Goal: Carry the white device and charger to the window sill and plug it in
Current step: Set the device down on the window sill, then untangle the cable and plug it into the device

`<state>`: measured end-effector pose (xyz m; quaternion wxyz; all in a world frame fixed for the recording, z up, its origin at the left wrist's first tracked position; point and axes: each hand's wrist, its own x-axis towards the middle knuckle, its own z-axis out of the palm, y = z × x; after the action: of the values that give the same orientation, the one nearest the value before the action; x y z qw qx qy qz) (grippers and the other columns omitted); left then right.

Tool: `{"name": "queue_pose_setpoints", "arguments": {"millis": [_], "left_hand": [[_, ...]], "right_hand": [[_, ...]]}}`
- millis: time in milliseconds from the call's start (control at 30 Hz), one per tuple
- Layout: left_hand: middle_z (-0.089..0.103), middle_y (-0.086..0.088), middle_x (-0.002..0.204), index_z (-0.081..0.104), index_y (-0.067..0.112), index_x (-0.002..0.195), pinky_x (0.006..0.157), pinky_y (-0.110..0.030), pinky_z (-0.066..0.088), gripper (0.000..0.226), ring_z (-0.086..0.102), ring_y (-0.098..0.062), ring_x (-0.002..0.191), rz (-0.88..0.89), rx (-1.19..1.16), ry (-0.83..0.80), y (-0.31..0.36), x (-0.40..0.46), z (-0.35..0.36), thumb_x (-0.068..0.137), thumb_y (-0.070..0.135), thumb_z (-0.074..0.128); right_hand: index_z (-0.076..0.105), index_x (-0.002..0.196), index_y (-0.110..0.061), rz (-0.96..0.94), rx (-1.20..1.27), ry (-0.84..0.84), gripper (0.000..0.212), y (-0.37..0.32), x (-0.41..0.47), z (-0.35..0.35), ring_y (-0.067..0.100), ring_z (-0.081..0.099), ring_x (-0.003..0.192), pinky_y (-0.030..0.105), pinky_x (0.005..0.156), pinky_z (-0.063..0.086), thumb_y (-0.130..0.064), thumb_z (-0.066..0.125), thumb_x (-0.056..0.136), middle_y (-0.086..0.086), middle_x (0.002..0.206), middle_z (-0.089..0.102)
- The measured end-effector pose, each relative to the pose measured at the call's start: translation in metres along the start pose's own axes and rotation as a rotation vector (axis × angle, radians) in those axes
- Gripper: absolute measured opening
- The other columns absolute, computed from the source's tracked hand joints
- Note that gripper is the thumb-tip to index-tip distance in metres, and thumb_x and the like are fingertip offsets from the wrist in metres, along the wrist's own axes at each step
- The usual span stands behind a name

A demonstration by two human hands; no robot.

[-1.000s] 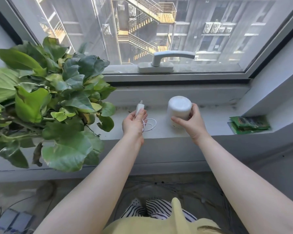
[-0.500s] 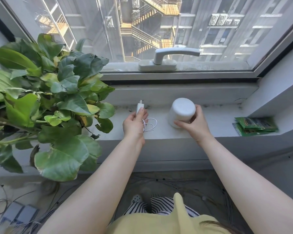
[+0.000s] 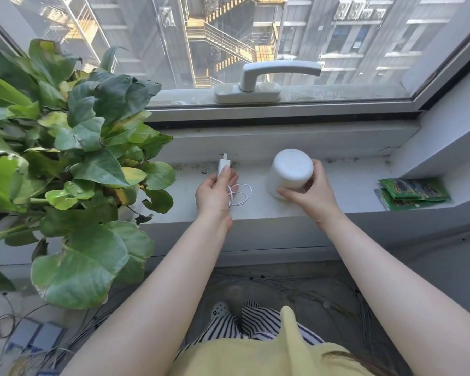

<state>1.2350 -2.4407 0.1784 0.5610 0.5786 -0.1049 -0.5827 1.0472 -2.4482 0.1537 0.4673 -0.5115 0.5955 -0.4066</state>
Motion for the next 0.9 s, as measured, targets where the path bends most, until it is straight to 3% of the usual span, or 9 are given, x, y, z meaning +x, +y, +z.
{"name": "queue_pose_setpoints", "arguments": {"millis": [167,233,333,433,567,633,767,833,900], "left_hand": [[0.069,-0.005,0.097,0.058,0.005,0.109,0.078,-0.023,0.054,0.022,0.069,-0.013,0.086,-0.085,-0.044,-0.072,0.003,0.001,-0.004,0.091,0.018,0.057],[0.069,-0.003,0.098,0.06,0.007,0.102,0.083,-0.026,0.053,0.016,0.068,-0.015,0.091,-0.159,-0.083,-0.113,0.007,-0.002,-0.007,0.093,0.018,0.054],[0.068,-0.005,0.098,0.057,0.01,0.095,0.092,-0.029,0.048,0.012,0.064,-0.02,0.103,-0.25,-0.171,-0.166,0.01,-0.008,-0.013,0.095,0.019,0.049],[0.068,-0.008,0.104,0.054,0.01,0.102,0.093,-0.029,0.047,0.017,0.064,-0.021,0.106,-0.288,-0.235,-0.239,0.012,-0.014,-0.019,0.097,0.024,0.046],[0.07,-0.01,0.108,0.053,0.009,0.109,0.098,-0.033,0.048,0.024,0.064,-0.022,0.109,-0.304,-0.284,-0.309,0.014,-0.02,-0.027,0.098,0.028,0.043],[0.069,-0.01,0.109,0.053,0.008,0.11,0.1,-0.033,0.047,0.026,0.063,-0.022,0.11,-0.298,-0.295,-0.317,0.016,-0.021,-0.03,0.098,0.029,0.042],[0.07,-0.011,0.107,0.054,0.007,0.109,0.1,-0.033,0.047,0.027,0.064,-0.021,0.107,-0.275,-0.326,-0.317,0.021,-0.019,-0.034,0.099,0.029,0.041],[0.07,-0.009,0.107,0.055,0.008,0.109,0.089,-0.03,0.055,0.028,0.063,-0.02,0.109,-0.262,-0.316,-0.329,0.022,-0.019,-0.034,0.099,0.029,0.04],[0.069,-0.007,0.108,0.056,0.009,0.109,0.073,-0.029,0.06,0.028,0.062,-0.019,0.111,-0.263,-0.308,-0.336,0.023,-0.019,-0.034,0.099,0.03,0.04]], "right_hand": [[0.025,0.144,-0.024,-0.077,-0.007,-0.024,0.098,-0.009,-0.015,-0.006,0.008,0.04,0.135,0.015,0.11,0.032,-0.014,0.084,0.067,-0.004,0.143,0.039],[0.033,0.14,-0.022,-0.194,-0.031,0.116,0.079,-0.019,-0.033,-0.008,0.01,0.044,0.132,0.022,0.11,0.036,-0.022,0.076,0.074,0.002,0.139,0.045],[0.051,0.117,-0.013,-0.36,-0.078,0.305,0.035,-0.037,-0.062,-0.001,0.011,0.057,0.101,0.027,0.086,0.049,-0.019,0.06,0.084,0.001,0.108,0.058],[0.059,0.097,-0.014,-0.393,-0.108,0.176,0.01,-0.048,-0.077,0.022,0.002,0.057,0.08,0.017,0.071,0.045,-0.012,0.056,0.088,-0.007,0.088,0.062],[0.062,0.098,-0.019,-0.127,-0.134,-0.091,0.008,-0.043,-0.071,0.055,0.008,0.063,0.081,0.027,0.069,0.053,-0.02,0.058,0.092,-0.009,0.092,0.068],[0.06,0.1,-0.023,-0.027,-0.123,-0.078,0.009,-0.04,-0.064,0.064,0.01,0.065,0.079,0.034,0.067,0.055,-0.022,0.055,0.093,-0.008,0.095,0.067],[0.057,0.102,-0.011,0.197,0.18,-0.04,0.013,-0.048,-0.052,0.07,0.007,0.06,0.052,0.023,0.05,0.051,-0.011,0.044,0.098,0.008,0.084,0.064],[0.06,0.098,-0.006,0.352,0.349,-0.134,0.018,-0.055,-0.05,0.071,0.009,0.058,0.047,0.02,0.046,0.05,-0.014,0.044,0.1,0.012,0.079,0.062],[0.064,0.093,-0.005,0.405,0.302,-0.223,0.021,-0.056,-0.047,0.072,0.008,0.055,0.044,0.018,0.043,0.046,-0.021,0.052,0.097,0.008,0.075,0.063]]}}
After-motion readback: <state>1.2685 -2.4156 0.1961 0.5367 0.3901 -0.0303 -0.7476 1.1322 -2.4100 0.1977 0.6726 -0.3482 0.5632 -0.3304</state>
